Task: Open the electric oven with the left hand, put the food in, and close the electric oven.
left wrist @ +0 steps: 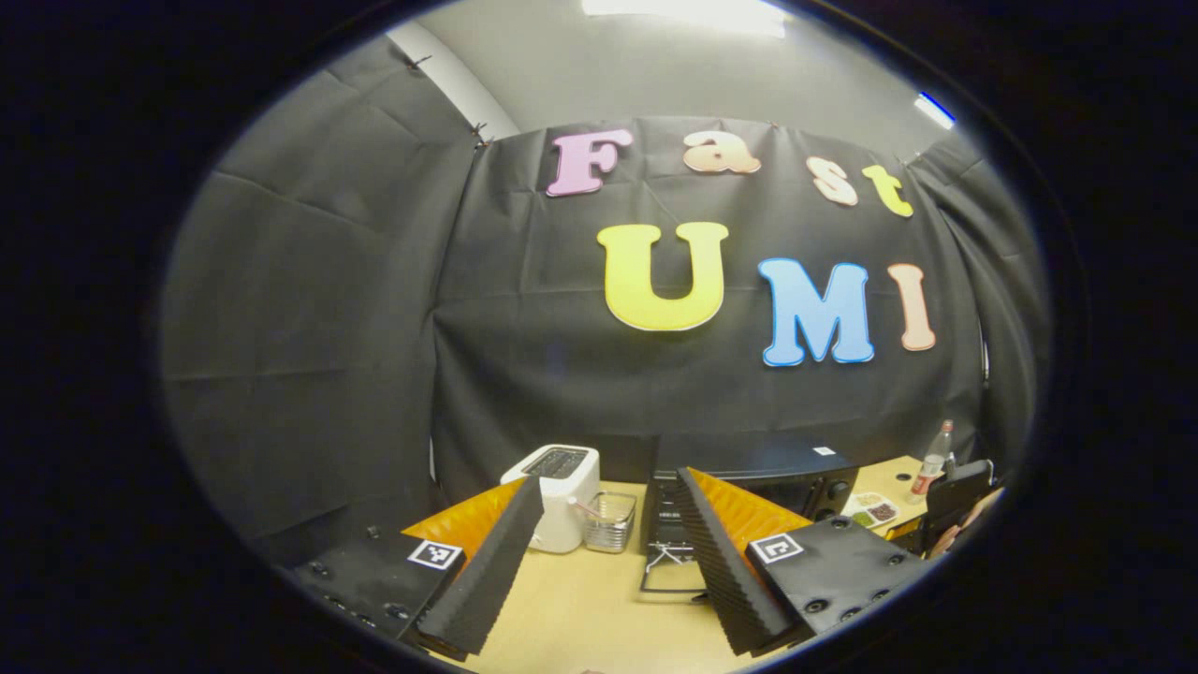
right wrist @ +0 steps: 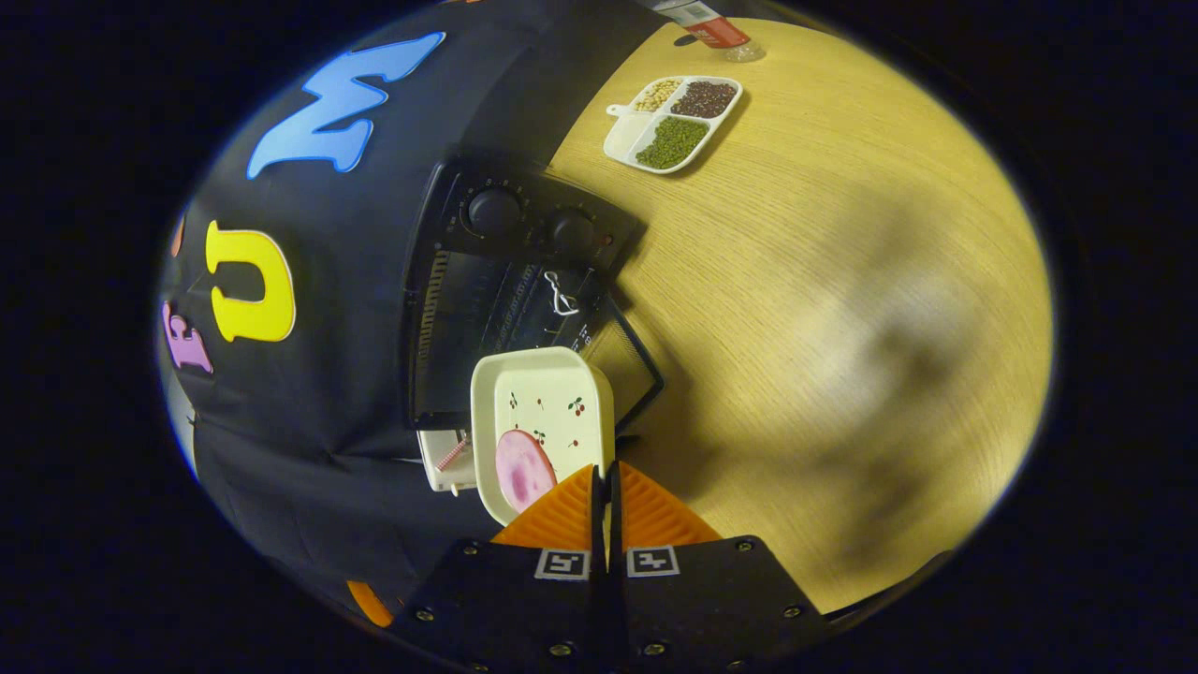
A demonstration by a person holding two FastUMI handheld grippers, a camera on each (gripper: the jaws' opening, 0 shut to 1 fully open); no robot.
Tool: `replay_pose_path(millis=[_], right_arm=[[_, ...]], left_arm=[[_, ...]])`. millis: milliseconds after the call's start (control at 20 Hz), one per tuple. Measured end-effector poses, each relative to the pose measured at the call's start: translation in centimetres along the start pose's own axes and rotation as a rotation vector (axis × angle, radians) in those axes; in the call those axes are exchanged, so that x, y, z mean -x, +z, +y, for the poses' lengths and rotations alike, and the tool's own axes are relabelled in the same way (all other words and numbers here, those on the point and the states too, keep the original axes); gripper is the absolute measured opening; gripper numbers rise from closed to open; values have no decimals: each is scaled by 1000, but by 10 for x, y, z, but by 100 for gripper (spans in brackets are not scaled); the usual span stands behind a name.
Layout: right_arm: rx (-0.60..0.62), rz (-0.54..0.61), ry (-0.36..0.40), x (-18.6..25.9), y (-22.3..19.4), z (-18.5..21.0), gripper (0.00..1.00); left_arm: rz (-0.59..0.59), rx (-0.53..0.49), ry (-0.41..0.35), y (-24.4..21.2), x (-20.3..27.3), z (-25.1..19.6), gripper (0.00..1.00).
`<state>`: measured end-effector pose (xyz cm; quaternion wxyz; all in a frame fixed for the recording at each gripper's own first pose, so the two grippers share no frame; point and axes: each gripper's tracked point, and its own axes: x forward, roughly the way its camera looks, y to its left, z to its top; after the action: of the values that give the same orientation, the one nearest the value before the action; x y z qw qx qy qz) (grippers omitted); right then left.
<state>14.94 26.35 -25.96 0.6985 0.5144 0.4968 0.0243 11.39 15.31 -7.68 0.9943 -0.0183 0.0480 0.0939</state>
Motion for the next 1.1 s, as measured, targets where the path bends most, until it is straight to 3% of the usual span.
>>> replay_pose_path(millis=[500,550,600,850,900,950,1000,1100], right_arm=[[-189,-166,47,-71,23,48,1],[-203,-171,47,-78,26,52,1],[-215,-175,40,-84,28,55,1],[-221,-266,48,-110,50,70,1],[-218,-285,49,-113,53,72,0],[-227,-296,49,-118,56,73,1],[-242,-300,49,-122,57,75,1],[-267,-323,71,-127,61,81,1]], left_arm=[[-6,-31,13,-4,-28,38,96],[-2,-33,12,-3,-29,39,91],[-2,-34,15,-3,-30,42,96],[5,-42,41,-6,-30,52,96],[12,-51,51,-7,-31,57,91],[17,-58,61,-9,-31,62,100],[20,-58,70,-10,-29,65,92],[33,-49,81,-13,-28,69,91]])
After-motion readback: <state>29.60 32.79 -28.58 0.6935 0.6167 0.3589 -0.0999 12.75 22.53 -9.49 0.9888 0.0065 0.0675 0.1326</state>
